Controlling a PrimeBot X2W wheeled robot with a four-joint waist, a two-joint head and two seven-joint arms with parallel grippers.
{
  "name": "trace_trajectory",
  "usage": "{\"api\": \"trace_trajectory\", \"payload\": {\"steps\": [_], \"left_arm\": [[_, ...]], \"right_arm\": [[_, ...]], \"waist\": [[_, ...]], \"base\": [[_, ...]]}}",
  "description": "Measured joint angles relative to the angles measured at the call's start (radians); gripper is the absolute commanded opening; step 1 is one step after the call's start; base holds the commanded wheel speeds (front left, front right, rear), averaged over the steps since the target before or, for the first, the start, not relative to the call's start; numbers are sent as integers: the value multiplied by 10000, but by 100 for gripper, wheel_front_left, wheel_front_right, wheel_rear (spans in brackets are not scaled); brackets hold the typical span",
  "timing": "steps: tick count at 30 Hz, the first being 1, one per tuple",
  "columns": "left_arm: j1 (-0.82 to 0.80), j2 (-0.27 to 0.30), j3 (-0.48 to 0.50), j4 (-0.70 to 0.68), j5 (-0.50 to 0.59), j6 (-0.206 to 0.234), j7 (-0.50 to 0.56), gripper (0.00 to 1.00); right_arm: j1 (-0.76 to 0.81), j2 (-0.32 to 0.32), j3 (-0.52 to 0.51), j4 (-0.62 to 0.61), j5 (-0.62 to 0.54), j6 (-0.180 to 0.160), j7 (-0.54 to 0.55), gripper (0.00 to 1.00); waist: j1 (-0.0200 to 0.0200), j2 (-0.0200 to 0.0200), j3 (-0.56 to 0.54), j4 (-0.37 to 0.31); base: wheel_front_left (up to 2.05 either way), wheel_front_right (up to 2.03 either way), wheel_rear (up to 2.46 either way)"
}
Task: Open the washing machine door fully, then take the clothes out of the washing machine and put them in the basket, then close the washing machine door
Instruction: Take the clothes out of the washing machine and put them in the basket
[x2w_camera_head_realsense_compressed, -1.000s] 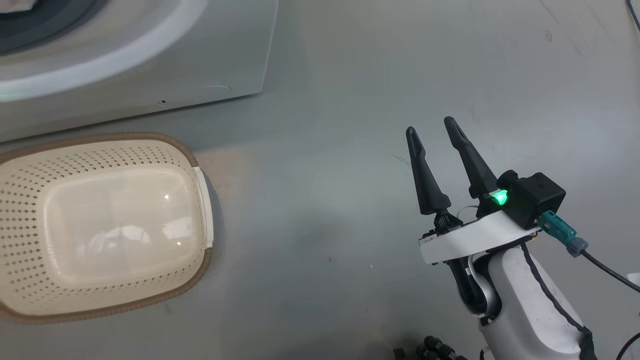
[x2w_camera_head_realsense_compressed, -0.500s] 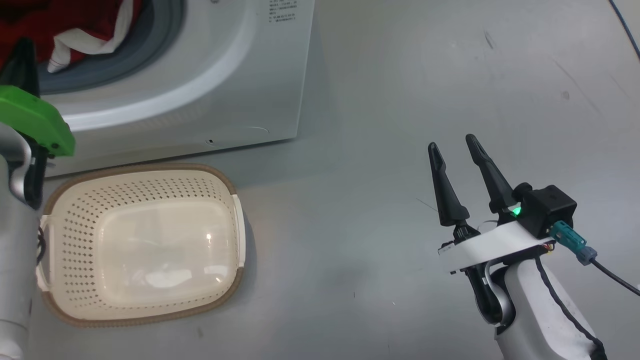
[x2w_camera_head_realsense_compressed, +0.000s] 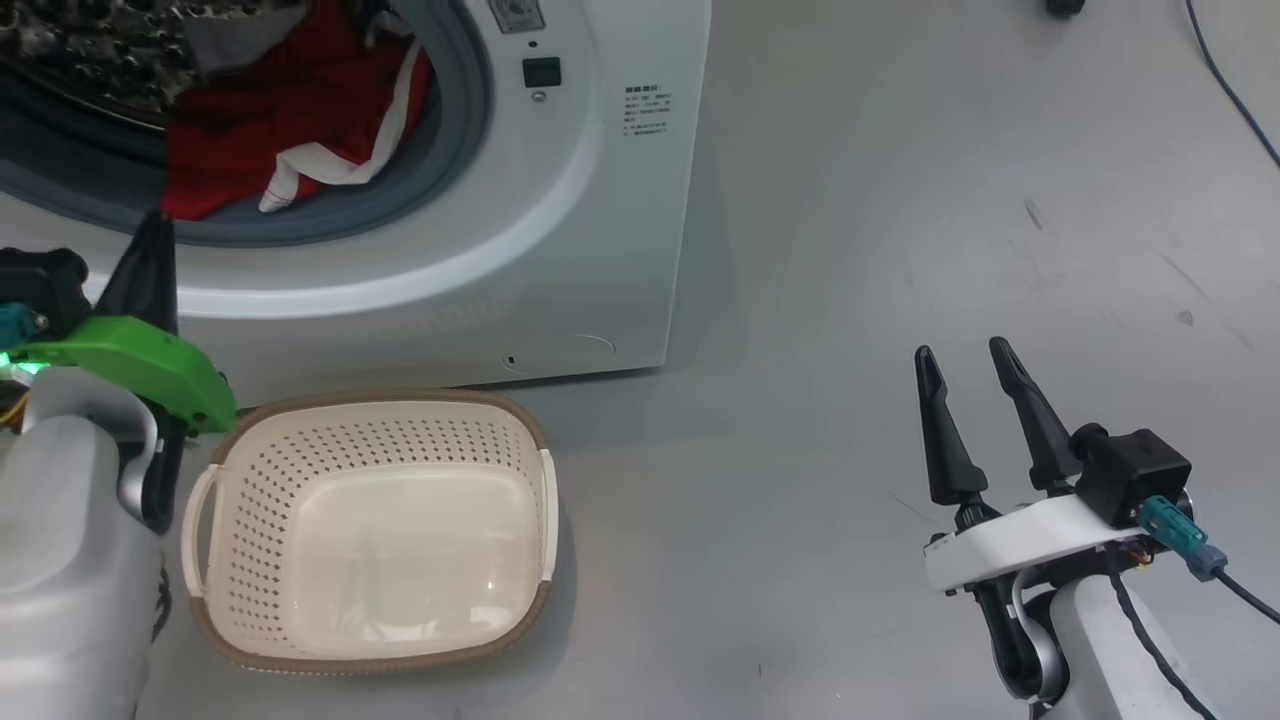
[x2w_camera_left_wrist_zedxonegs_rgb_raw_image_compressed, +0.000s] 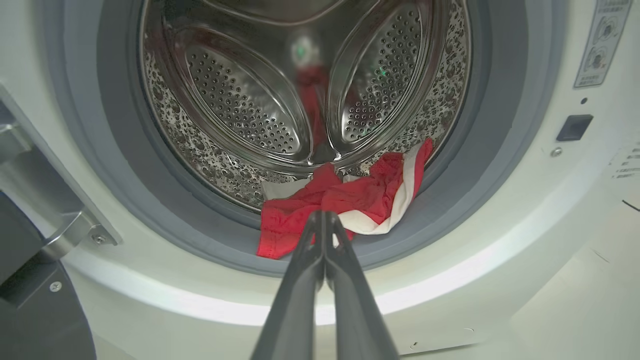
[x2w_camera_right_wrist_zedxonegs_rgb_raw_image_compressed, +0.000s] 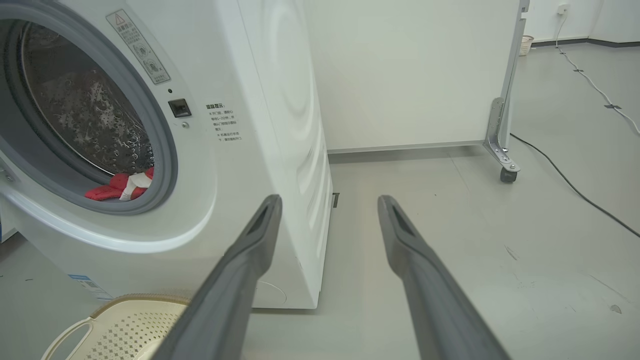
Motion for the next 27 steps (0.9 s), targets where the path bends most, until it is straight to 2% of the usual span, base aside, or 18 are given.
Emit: {"api": "trace_trajectory", "payload": {"steps": [14,15,16,27], "left_arm": [[2116,-288,-25,-1012,-405,-42,-226,0],[2234,-345,-67,-1172,-416,-42,-228,29],[2333,-387,-178,-1327,-422,-42,-236,100],[3282,-552,-276,-2489,-525,-42,-236,100]], "right_arm": [[610,2,-132,-23,-73,176,0,100],[654,2,-132,-33,-73,180,0,100],[698,4,-132,-42,-73,198,0,100],[762,21,-142,-107,-75,265,0,100]], "waist": [[0,0,-1088,559],[0,0,-1135,575],[0,0,-1172,589],[0,0,-1286,595]], "base": [[0,0,0],[0,0,0],[0,0,0],[0,0,0]]}}
